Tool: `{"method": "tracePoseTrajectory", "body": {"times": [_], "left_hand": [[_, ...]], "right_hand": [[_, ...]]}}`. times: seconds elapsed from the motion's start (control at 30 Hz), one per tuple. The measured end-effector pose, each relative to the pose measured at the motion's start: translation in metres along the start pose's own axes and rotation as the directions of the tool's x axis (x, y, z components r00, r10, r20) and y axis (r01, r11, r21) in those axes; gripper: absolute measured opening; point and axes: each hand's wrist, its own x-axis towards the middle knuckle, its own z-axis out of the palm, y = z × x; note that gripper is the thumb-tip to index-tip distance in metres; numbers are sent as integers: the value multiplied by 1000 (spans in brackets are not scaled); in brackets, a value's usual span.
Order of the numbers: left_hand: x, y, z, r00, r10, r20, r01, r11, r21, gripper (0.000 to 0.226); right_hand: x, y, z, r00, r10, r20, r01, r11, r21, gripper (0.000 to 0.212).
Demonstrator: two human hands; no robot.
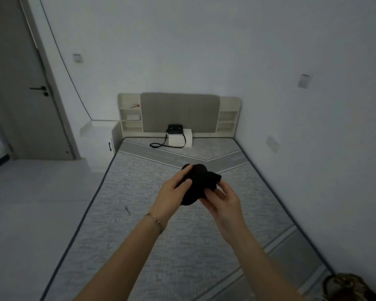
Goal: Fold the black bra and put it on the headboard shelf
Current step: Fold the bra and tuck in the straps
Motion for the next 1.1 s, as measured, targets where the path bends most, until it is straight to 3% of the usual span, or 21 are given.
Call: {"method": "tracePoseTrajectory", "body": {"times": [0.2,0.3,0.4,0.6,0.8,1.1], "left_hand": [[-10,-6,-16,997,-66,42,75,967,-242,49],[-15,-3,-26,994,-71,85,87,974,-210,53],[-18,3,-33,982,-69,176,94,986,-141,55],[-25,14,-33,951,-60,303,70,997,-22,57],[-27,21,-34,943,-73,324,76,997,3,58],[-27,24,-38,951,-80,298,53,994,98,61]], "right_hand": [[-18,-12,-11,987,25,156,5,981,-192,48],[-19,-32,-20,976,32,215,24,967,-254,53],[-4,-56,-25,986,14,168,24,975,-221,36],[13,-72,-1,926,155,344,36,871,-489,32],[16,-70,8,918,198,344,12,853,-522,26],[15,-62,9,968,112,224,27,842,-538,11]]}}
